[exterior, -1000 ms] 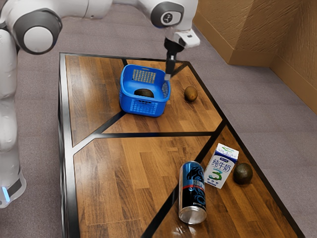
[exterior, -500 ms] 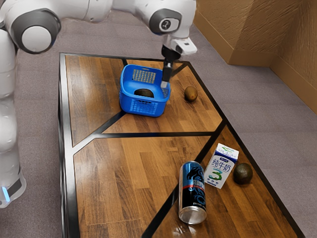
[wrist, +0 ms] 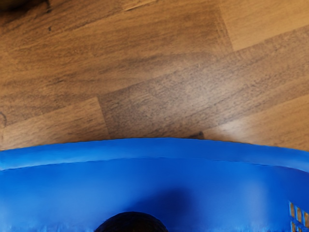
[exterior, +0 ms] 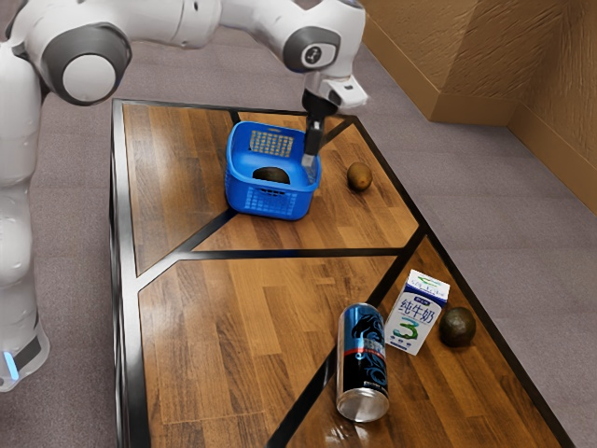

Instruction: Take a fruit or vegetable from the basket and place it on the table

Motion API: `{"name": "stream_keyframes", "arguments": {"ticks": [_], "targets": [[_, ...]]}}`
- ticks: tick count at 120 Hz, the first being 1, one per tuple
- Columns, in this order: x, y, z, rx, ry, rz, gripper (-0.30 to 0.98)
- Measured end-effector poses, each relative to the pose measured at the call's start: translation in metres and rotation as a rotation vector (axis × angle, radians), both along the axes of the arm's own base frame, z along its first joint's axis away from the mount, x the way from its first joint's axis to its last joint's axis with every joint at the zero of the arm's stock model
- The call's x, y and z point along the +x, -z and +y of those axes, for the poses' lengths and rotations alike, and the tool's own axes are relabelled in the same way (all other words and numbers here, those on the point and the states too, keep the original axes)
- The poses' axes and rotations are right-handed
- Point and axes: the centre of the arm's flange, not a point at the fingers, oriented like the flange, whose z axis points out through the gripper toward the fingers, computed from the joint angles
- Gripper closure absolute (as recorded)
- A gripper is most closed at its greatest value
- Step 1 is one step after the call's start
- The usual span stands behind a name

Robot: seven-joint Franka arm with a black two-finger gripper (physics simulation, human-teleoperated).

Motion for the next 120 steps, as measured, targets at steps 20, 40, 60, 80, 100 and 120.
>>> {"name": "stream_keyframes", "arguments": {"ticks": [20, 40, 60, 80, 100, 120], "targets": [[0.003, 0.022, 0.021, 0.004, -0.032, 0.024, 0.02], [0.004, 0.044, 0.042, 0.009, -0.063, 0.044, 0.02], [0.001, 0.060, 0.061, 0.011, -0.095, 0.065, 0.02], [0.004, 0.065, 0.054, 0.011, -0.079, 0.074, 0.02], [0.003, 0.062, 0.047, 0.006, -0.063, 0.086, 0.02], [-0.006, 0.061, 0.047, -0.011, -0.064, 0.141, 0.02]]}}
